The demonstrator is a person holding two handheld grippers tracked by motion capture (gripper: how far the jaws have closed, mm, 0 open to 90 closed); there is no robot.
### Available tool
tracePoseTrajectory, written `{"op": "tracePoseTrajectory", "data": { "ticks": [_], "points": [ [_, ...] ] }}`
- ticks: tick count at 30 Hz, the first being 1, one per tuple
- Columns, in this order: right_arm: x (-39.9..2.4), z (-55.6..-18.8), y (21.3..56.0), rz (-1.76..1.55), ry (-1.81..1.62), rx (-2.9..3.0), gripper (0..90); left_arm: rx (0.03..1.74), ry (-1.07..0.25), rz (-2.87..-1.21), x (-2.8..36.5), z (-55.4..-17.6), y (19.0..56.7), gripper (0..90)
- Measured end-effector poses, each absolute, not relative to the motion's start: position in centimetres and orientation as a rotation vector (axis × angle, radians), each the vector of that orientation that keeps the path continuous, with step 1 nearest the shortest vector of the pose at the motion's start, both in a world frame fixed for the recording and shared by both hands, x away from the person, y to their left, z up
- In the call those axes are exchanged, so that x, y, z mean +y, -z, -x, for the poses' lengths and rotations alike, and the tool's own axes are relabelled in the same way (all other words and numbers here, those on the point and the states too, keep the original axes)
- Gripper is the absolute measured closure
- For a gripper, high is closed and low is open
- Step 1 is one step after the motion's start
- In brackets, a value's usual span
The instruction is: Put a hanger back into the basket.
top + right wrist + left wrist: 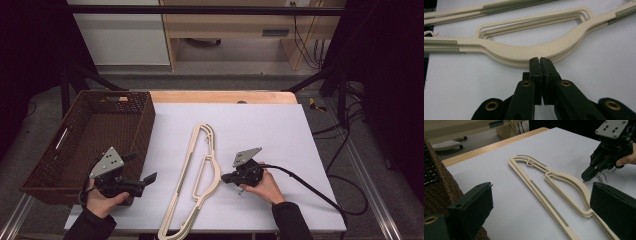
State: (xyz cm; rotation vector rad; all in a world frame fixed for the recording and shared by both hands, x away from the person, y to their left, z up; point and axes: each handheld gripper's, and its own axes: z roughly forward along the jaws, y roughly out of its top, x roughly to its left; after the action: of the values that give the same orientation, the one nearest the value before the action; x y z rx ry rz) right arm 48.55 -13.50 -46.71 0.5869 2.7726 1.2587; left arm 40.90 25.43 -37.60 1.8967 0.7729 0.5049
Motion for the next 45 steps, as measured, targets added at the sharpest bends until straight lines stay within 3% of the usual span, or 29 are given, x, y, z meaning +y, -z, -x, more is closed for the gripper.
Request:
{"op": "tracePoseTrajectory", "data": {
  "ticks": [9, 26, 33, 45],
  "points": [
    [-13.8, -48.2, 45.5, -0.577, -1.298, 2.732, 89.0, 0.760, -0.477, -1.922, 24.1, -40.7, 37.8, 4.5],
    [-13.1, -47.2, 43.4, -0.621, -1.242, 2.736, 89.0, 0.649, -0.358, -2.178, 13.6, -40.4, 39.8, 8.6],
    [-13.4, -46.9, 42.8, -0.624, -1.247, 2.733, 89.0, 0.617, -0.299, -2.284, 9.7, -41.8, 42.4, 17.6],
    [-12.8, -46.4, 41.9, -0.619, -1.245, 2.705, 88.9, 0.642, -0.255, -2.353, 8.5, -42.6, 44.4, 37.4]
  ]
}}
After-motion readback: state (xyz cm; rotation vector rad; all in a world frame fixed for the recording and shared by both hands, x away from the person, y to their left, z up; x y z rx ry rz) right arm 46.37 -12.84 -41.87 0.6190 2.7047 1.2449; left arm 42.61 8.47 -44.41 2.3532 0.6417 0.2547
